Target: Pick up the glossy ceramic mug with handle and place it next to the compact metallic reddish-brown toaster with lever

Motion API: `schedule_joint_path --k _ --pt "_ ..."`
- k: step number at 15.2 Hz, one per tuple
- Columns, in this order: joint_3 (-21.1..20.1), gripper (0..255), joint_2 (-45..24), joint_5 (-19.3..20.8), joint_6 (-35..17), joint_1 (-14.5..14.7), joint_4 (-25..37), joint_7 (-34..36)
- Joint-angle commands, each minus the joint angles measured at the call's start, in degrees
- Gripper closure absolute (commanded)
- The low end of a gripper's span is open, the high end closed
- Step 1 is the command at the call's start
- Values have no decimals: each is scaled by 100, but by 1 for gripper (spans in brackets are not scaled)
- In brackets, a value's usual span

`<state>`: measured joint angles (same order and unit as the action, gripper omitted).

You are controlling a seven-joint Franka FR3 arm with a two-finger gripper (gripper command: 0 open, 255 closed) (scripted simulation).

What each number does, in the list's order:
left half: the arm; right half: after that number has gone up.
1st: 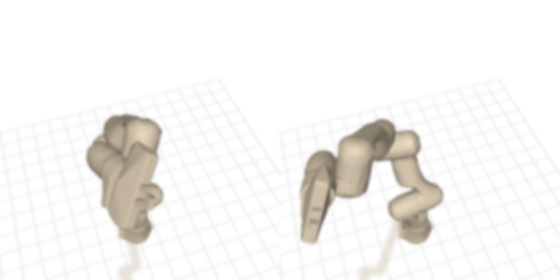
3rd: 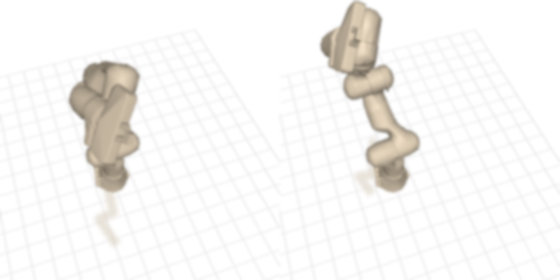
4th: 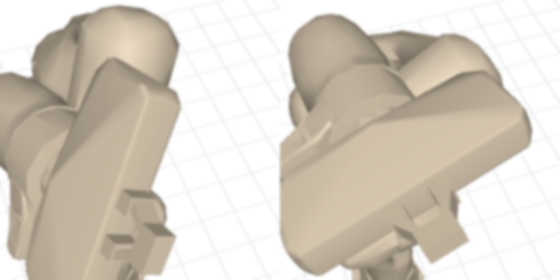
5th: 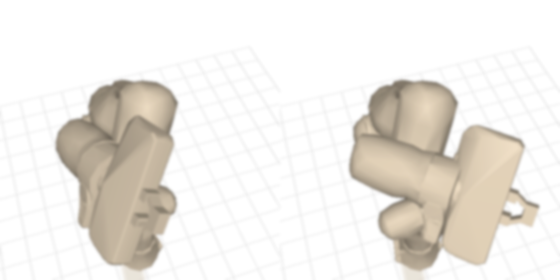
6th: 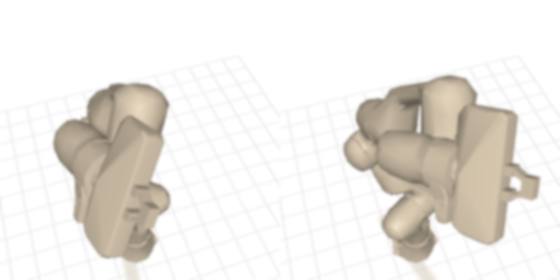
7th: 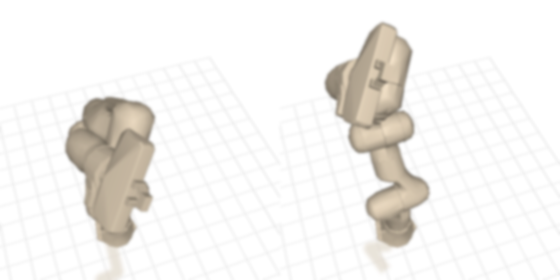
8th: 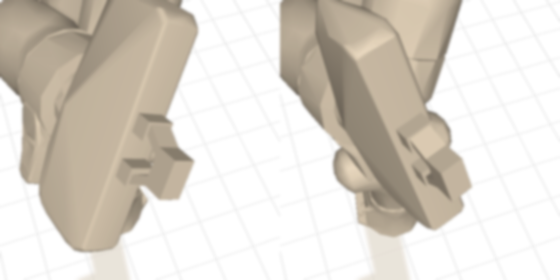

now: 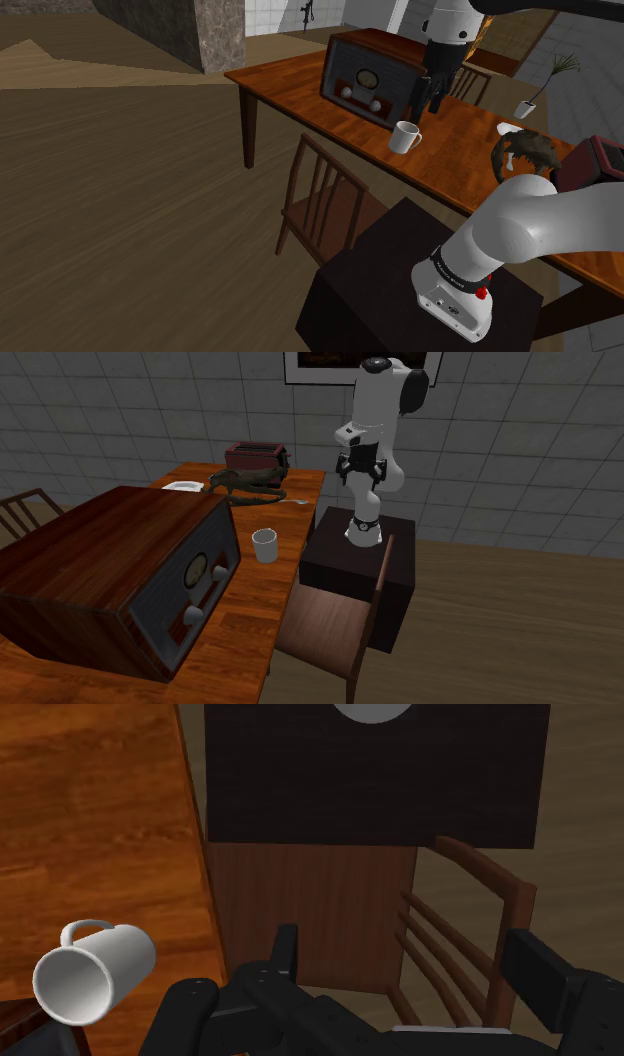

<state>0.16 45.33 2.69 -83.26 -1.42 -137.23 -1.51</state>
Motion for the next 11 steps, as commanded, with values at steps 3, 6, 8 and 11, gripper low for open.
schedule_joint_path --k 3,6,8,11 --pt "174 0 -140 148 -334 -95 -138 -122" --pt "439 0 -408 354 -845 -239 -293 -297" --pt "617 0 -624 479 -1191 -334 -360 -410" --pt "885 0 -1002 642 -1710 -468 -405 -576"
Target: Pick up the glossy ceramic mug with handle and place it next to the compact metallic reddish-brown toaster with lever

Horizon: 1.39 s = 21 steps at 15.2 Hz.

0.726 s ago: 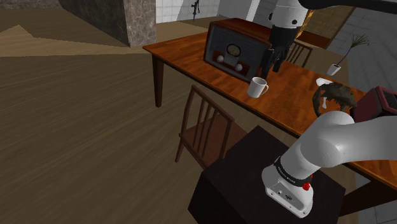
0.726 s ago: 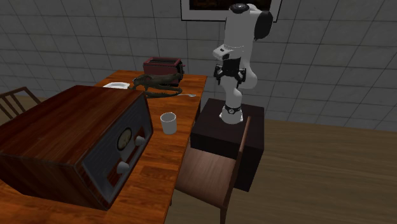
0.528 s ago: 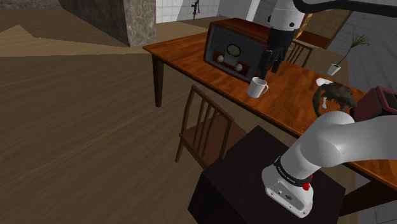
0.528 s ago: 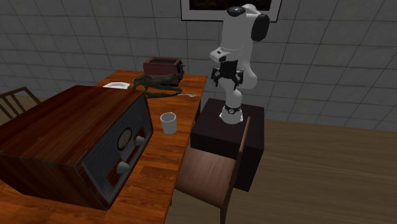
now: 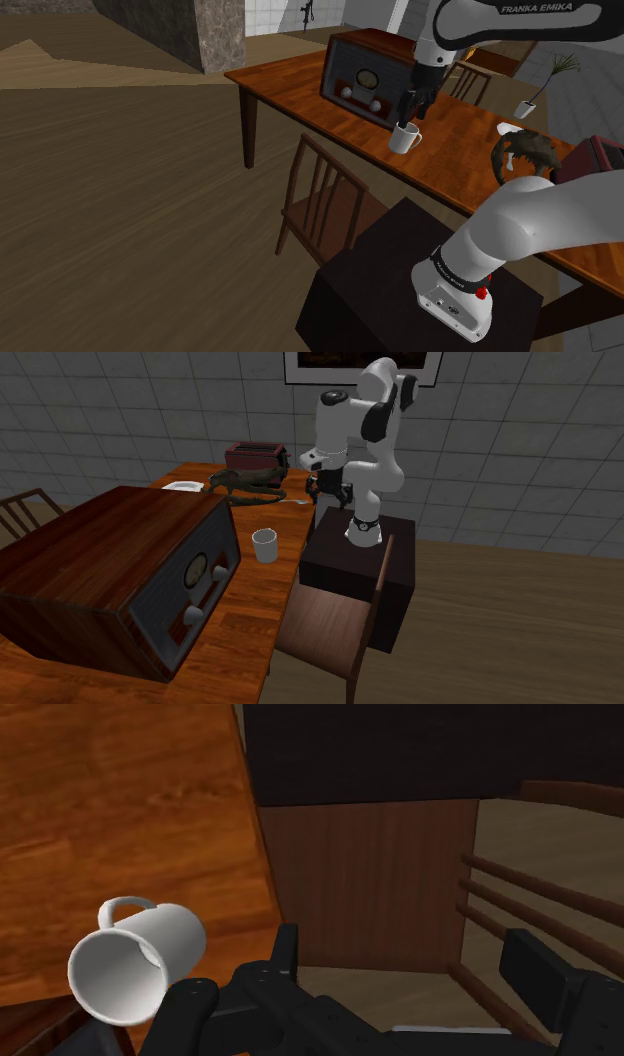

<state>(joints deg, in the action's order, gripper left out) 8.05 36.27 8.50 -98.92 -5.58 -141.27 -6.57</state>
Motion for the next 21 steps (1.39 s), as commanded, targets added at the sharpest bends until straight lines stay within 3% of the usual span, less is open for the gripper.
schedule_joint_path --k 1,9,16,21 --pt "186 0 -236 106 -316 -94 -2 -126" --pt "895 0 -1554 265 -1634 -351 263 -607" --pt "1439 0 -2906 -47 -2586 -493 850 -1183" --pt "1476 0 -3126 -105 -2993 -507 654 -1235"
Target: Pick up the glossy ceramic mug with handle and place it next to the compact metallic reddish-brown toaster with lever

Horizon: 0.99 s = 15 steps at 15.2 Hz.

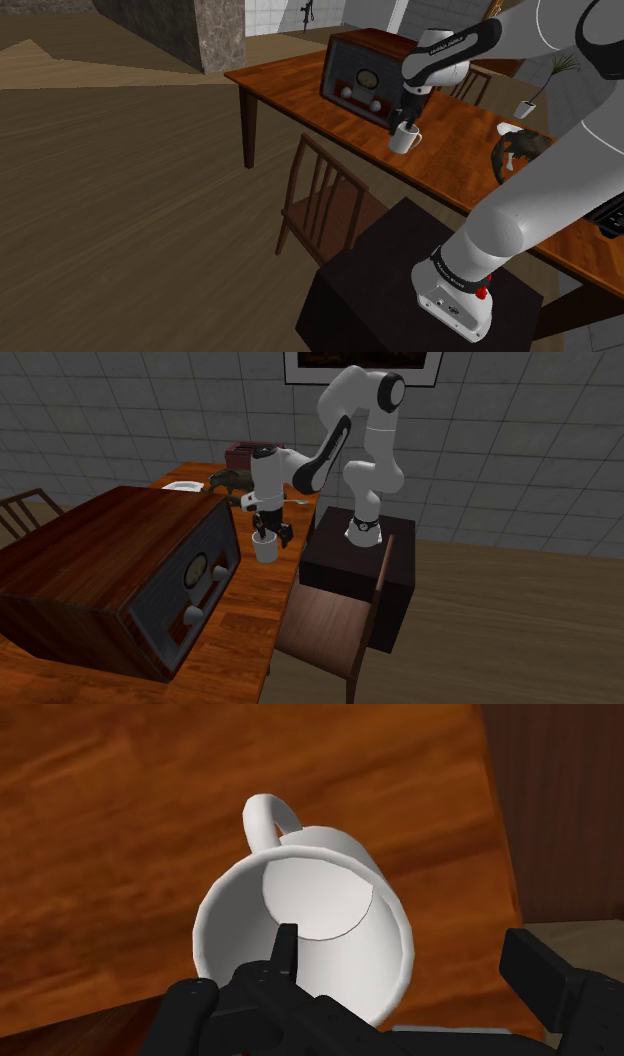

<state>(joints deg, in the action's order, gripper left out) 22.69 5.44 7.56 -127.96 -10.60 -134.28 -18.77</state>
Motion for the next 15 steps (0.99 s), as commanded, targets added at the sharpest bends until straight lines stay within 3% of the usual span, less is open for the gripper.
schedule_joint_path --k 1,11,12,15 --pt "19 0 -91 -25 -171 -7 -80 -28" --pt "30 0 -170 -50 -300 -10 -133 -49" --pt "30 255 -170 -50 -300 -10 -133 -49" --pt "30 255 -170 -50 -300 -10 -133 -49"
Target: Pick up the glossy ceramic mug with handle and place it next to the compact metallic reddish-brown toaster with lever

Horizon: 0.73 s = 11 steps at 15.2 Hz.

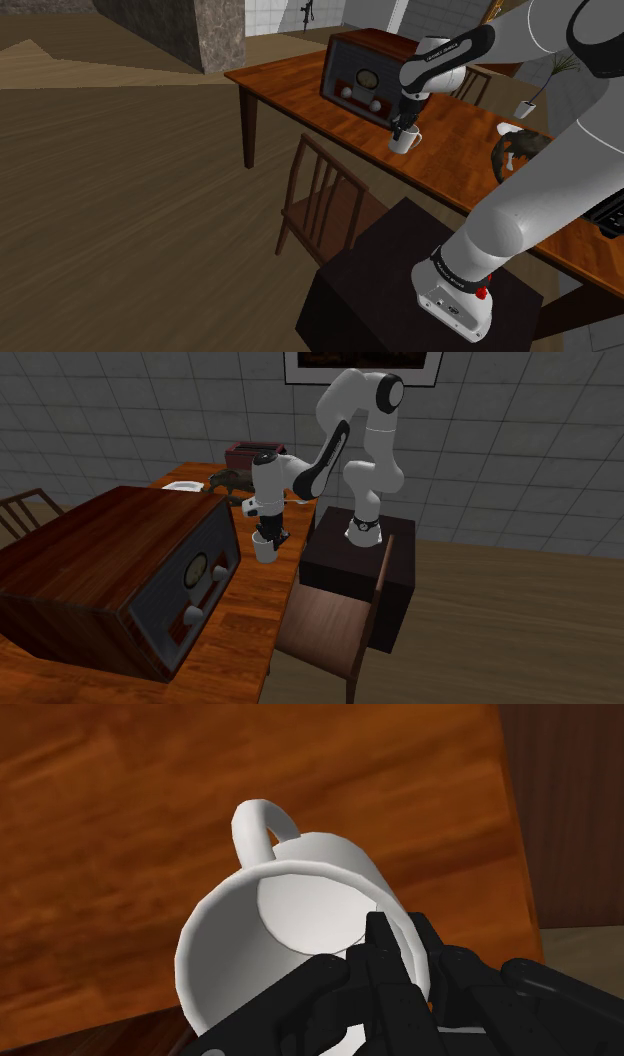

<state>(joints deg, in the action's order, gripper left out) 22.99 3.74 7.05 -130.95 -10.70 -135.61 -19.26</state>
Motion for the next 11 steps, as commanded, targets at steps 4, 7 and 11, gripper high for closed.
schedule_joint_path --k 4,7,11 --pt "0 255 0 0 0 0 0 0" --pt "-5 255 53 18 81 0 31 11" --pt "-26 255 248 77 407 1 171 45"
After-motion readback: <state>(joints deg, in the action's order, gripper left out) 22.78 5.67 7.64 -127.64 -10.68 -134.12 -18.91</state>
